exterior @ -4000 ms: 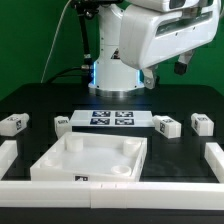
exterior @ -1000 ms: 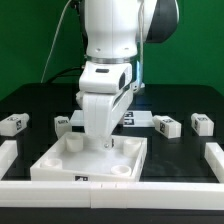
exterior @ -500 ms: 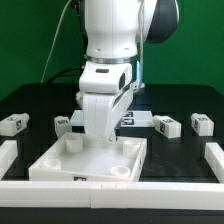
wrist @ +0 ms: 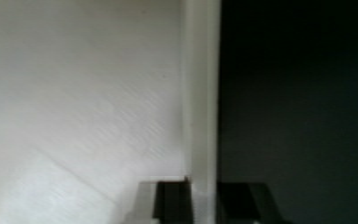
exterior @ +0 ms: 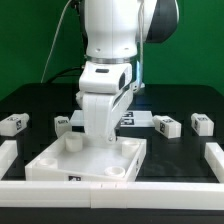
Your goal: Assemble one leg
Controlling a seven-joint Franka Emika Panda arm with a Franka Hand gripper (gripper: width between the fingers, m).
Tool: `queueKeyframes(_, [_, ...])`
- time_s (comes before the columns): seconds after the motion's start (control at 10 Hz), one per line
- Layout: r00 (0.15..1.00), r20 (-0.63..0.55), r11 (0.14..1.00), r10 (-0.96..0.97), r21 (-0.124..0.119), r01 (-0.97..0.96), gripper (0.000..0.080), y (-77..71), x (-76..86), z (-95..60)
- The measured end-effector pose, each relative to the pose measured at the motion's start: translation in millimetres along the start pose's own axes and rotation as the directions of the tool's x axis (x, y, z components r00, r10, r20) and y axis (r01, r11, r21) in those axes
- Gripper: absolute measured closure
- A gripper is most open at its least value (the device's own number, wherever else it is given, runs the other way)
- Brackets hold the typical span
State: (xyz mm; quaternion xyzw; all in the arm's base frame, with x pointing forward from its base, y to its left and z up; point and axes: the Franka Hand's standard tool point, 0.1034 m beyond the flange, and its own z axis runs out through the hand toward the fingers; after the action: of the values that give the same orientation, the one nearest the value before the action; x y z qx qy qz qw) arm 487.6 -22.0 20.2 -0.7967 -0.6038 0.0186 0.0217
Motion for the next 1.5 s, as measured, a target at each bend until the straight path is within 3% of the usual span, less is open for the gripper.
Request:
queueKeyframes(0.3, [0.999, 0.0, 0.999, -0.038, 0.0, 0.038, 0.0741, -0.5, 2.4, -0.1])
queueKeyframes(0.5, [0.993, -0.008, 0.993, -0.115, -0.006, 0.115, 0.0741, -2.4, 12.6, 0.3])
queueKeyframes(0.7, [0.969, 0.004, 0.968, -0.246, -0.054, 0.246, 0.0741, 3.4, 27.1, -2.6])
queueKeyframes(1.1, [0.971, 0.005, 0.97, -0.239, -0.046, 0.239, 0.0741, 2.0, 25.1, -0.2])
queueKeyframes(1.2, [0.968, 0.006, 0.967, -0.251, -0.048, 0.251, 0.0741, 1.3, 30.2, -0.2])
queueKeyframes(1.5, [0.967, -0.002, 0.966, -0.255, -0.049, 0.255, 0.0741, -9.1, 65.1, 0.3])
